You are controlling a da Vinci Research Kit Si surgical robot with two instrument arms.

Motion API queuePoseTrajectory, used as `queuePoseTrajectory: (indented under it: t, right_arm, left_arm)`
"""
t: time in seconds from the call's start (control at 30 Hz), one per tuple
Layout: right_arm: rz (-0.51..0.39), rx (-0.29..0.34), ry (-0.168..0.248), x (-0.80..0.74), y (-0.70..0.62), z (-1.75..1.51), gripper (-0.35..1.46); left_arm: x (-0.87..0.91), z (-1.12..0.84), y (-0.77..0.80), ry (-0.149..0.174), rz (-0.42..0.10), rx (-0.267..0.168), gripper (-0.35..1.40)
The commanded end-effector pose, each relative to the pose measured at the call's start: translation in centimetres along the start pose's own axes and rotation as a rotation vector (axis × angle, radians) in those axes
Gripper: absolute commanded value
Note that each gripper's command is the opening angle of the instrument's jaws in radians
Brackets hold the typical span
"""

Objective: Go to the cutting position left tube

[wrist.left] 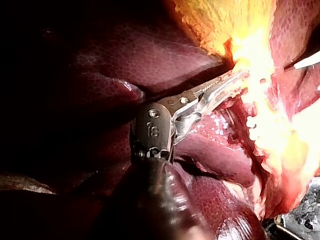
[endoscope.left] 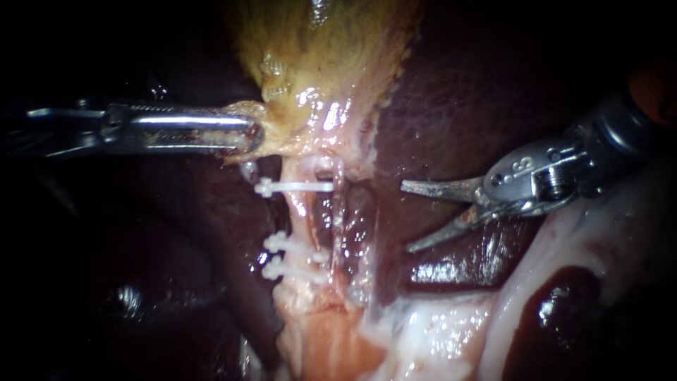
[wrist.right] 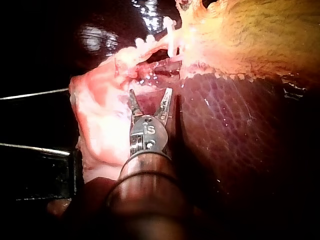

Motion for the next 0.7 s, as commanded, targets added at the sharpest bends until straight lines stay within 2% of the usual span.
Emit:
queuePoseTrajectory:
  t: [0.03, 0.2, 0.37, 0.53, 0.6, 0.7]
  right_arm:
    - [0.0, 0.0, 0.0, 0.0, 0.0, 0.0, 1.43]
    - [0.0, 0.0, 0.0, 0.0, 0.0, 0.01, 1.43]
    - [0.001, 0.022, 0.001, 0.04, 0.0, 0.04, 1.43]
    - [-0.001, 0.086, 0.047, 0.15, -0.04, 0.1, 1.43]
    - [0.021, 0.138, 0.075, 0.22, -0.08, 0.14, 1.43]
    - [0.045, 0.167, 0.093, 0.34, -0.13, 0.22, 1.43]
  left_arm:
    - [0.02, -0.02, 0.0, -0.001, 0.0, -0.002, -0.35]
    - [0.14, -0.24, 0.08, -0.009, -0.008, -0.012, -0.35]
    - [0.32, -0.5, 0.17, 0.015, -0.027, -0.011, -0.35]
    - [0.35, -0.58, 0.18, 0.019, -0.029, -0.007, -0.35]
    - [0.35, -0.58, 0.19, 0.02, -0.029, -0.007, -0.35]
    - [0.35, -0.57, 0.2, 0.02, -0.03, -0.006, -0.35]
